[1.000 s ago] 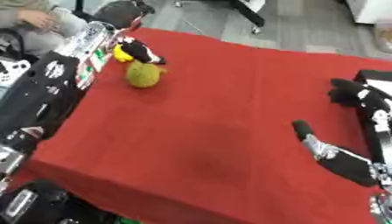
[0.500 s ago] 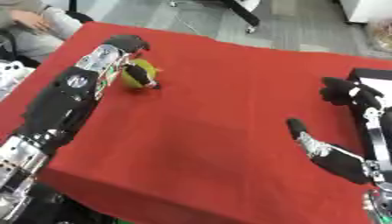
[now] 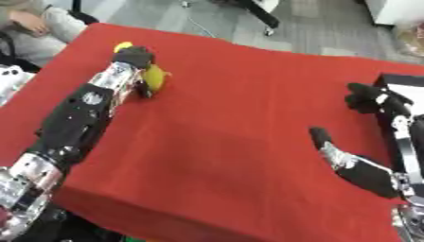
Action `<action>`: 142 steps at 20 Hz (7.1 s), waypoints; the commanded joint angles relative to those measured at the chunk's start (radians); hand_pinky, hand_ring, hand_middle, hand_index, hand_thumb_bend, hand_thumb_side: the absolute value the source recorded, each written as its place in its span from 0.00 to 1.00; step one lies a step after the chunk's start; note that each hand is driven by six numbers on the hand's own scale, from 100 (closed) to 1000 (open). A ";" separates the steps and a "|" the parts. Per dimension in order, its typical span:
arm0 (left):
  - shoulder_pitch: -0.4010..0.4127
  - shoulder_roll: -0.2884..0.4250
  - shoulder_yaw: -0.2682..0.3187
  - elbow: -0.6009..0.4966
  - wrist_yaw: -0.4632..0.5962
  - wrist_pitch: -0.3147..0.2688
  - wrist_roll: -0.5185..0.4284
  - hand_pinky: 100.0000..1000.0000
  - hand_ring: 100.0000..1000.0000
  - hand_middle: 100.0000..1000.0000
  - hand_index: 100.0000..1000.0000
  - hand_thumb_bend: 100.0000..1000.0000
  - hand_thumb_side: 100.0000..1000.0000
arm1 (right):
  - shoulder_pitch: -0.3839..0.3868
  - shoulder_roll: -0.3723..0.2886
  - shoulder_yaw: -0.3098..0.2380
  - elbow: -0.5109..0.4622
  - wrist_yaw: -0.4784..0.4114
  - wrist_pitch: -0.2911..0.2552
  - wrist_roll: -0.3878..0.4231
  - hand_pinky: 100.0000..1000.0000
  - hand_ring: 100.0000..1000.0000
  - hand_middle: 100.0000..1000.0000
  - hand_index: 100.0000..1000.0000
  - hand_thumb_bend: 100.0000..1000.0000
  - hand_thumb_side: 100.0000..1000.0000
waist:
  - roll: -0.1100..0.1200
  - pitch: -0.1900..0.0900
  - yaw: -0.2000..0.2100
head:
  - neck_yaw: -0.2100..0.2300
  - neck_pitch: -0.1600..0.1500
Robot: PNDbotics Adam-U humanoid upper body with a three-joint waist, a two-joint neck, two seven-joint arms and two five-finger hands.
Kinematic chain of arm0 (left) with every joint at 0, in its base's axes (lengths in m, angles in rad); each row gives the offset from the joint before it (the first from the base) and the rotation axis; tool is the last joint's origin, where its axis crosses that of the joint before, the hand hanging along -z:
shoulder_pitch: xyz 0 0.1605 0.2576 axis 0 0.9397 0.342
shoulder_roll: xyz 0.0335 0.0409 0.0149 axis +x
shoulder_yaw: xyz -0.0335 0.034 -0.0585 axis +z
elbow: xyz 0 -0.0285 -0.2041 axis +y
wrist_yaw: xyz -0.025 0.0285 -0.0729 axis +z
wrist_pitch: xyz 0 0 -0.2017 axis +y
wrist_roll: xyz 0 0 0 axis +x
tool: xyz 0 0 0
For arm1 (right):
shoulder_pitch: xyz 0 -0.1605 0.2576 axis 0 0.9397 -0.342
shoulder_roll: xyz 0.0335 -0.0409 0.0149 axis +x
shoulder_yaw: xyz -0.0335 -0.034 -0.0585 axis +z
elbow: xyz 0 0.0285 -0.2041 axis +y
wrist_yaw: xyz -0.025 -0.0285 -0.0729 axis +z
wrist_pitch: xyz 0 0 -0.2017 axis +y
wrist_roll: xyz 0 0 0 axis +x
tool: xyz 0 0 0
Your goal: Pick up the objects with one hand, pass them to the other hand, and then place them into the box on the other side of the table.
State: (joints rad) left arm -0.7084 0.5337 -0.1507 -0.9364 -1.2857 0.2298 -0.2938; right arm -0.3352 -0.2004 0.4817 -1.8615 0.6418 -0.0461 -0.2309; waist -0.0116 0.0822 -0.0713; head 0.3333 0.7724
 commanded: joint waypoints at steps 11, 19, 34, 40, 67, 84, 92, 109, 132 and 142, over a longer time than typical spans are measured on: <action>0.072 0.071 0.013 -0.391 0.351 0.033 0.059 0.51 0.31 0.26 0.38 0.00 0.06 | -0.039 -0.014 -0.003 -0.028 0.012 0.002 0.022 0.60 0.61 0.59 0.79 0.42 0.46 | 0.002 -0.013 0.005 | -0.045 -0.002; 0.156 0.052 -0.045 -0.727 0.807 0.063 0.027 0.50 0.31 0.26 0.36 0.00 0.15 | -0.120 -0.057 0.006 -0.094 0.028 0.018 0.118 0.63 0.64 0.62 0.81 0.47 0.42 | -0.003 -0.014 0.012 | -0.150 -0.002; 0.149 -0.052 -0.191 -0.942 1.357 0.164 -0.079 0.52 0.34 0.28 0.38 0.00 0.26 | -0.209 -0.094 0.024 -0.138 0.033 0.024 0.210 0.68 0.72 0.71 0.85 0.59 0.42 | -0.011 -0.007 0.020 | -0.242 -0.002; 0.123 -0.079 -0.223 -0.952 1.472 0.175 -0.110 0.54 0.36 0.30 0.40 0.00 0.32 | -0.220 -0.090 0.056 -0.138 0.022 0.027 0.228 0.65 0.70 0.69 0.85 0.60 0.41 | -0.013 -0.006 0.023 | -0.252 -0.002; 0.121 -0.063 -0.247 -1.063 1.684 0.213 -0.202 0.60 0.44 0.38 0.48 0.00 0.43 | -0.212 -0.092 0.085 -0.138 -0.003 0.050 0.234 0.41 0.46 0.43 0.61 0.10 0.19 | -0.014 -0.005 0.028 | -0.278 -0.002; 0.172 -0.068 -0.201 -0.909 1.531 0.167 -0.146 0.69 0.62 0.61 0.72 0.28 0.93 | -0.224 -0.124 0.040 -0.138 0.027 0.139 0.017 0.27 0.26 0.16 0.11 0.00 0.00 | -0.017 -0.005 0.023 | -0.284 -0.002; 0.216 -0.073 -0.100 -0.825 1.514 0.117 0.008 0.69 0.63 0.62 0.72 0.24 0.96 | -0.235 -0.206 -0.055 -0.138 -0.007 0.219 -0.049 0.27 0.26 0.16 0.11 0.00 0.00 | -0.018 -0.004 0.024 | -0.317 -0.002; 0.407 -0.096 0.083 -0.886 1.547 -0.027 0.190 0.69 0.61 0.60 0.70 0.14 0.93 | -0.418 -0.359 -0.219 0.719 -0.548 0.314 -0.473 0.25 0.27 0.17 0.17 0.07 0.00 | 0.007 0.004 0.088 | -0.556 -0.002; 0.424 -0.084 0.148 -0.877 1.409 -0.028 0.218 0.69 0.62 0.61 0.70 0.08 0.91 | -0.324 -0.368 -0.256 0.483 -0.172 0.330 -0.196 0.61 0.67 0.67 0.85 0.67 0.40 | 0.009 -0.001 0.086 | -0.492 -0.002; 0.292 0.039 0.144 -0.681 1.102 0.058 0.296 0.71 0.66 0.64 0.74 0.01 0.74 | -0.177 -0.146 -0.101 -0.028 -0.107 0.311 -0.093 0.58 0.61 0.58 0.80 0.60 0.43 | 0.020 -0.006 0.052 | -0.044 -0.002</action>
State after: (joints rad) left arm -0.3968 0.5251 -0.0089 -1.6339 -0.1399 0.2751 -0.0074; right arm -0.5016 -0.3657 0.3663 -1.8320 0.5225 0.2778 -0.3393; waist 0.0069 0.0932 -0.0208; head 0.2397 0.7726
